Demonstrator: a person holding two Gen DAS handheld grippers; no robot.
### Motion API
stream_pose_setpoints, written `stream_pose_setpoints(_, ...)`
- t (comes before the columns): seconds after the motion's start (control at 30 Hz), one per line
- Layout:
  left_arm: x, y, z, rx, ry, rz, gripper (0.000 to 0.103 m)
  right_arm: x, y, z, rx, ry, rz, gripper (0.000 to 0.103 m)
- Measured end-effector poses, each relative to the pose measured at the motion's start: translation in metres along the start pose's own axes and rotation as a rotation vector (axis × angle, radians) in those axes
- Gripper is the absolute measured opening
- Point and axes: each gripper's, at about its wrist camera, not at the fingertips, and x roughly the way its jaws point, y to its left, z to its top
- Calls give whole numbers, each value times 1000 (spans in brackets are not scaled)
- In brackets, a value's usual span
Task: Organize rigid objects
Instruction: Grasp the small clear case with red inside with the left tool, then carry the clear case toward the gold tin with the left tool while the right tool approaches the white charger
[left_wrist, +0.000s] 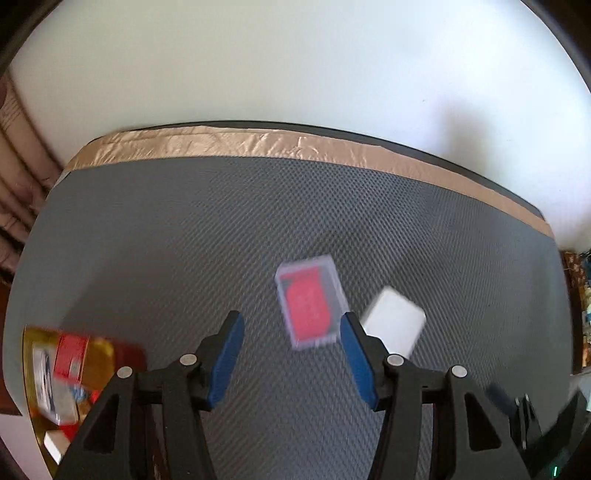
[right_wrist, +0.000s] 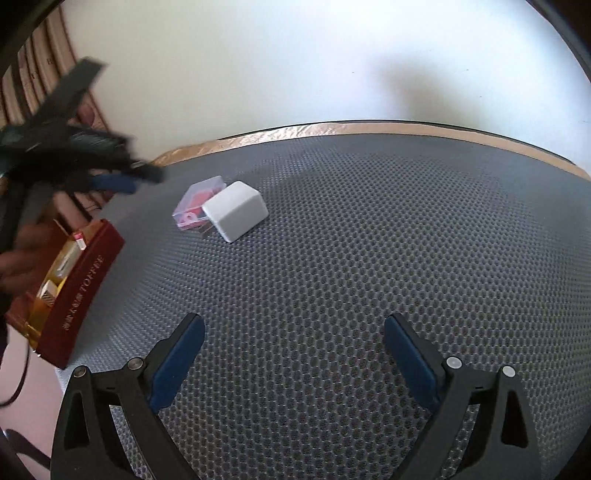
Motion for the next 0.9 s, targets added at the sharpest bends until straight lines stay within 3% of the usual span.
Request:
stream_pose_setpoints(0.07,19,-3,13,7,44,37,56,-1,0,-1,-4,2,17,97)
stream_pose_setpoints(0.33,58,0,27,-32,127,6,56,-5,-1,-2,-1,8,63,97)
stream_pose_setpoints(0.57,66,2,30,-68,160,-70,56,1,2,1,-8,22,74,98)
stream_pose_setpoints(0.67,73,3,27,-70,170,-40,56,4,3,1,-9,23,75,98)
stream_pose_setpoints(0.9,78,15,21,-134,148,-100,56,4,4,1,-9,26,74,99)
